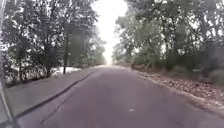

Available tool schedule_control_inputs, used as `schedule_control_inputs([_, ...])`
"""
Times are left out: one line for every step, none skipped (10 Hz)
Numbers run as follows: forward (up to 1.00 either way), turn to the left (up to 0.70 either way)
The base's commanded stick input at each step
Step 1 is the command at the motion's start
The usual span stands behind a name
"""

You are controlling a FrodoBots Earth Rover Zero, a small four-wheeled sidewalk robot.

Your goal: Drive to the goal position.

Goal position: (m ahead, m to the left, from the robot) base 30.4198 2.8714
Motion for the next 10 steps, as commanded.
schedule_control_inputs([0.70, 0.00])
schedule_control_inputs([0.70, 0.00])
schedule_control_inputs([0.70, 0.00])
schedule_control_inputs([0.70, 0.00])
schedule_control_inputs([0.70, 0.00])
schedule_control_inputs([0.70, 0.00])
schedule_control_inputs([0.70, 0.00])
schedule_control_inputs([0.70, 0.00])
schedule_control_inputs([0.70, 0.00])
schedule_control_inputs([0.70, 0.00])
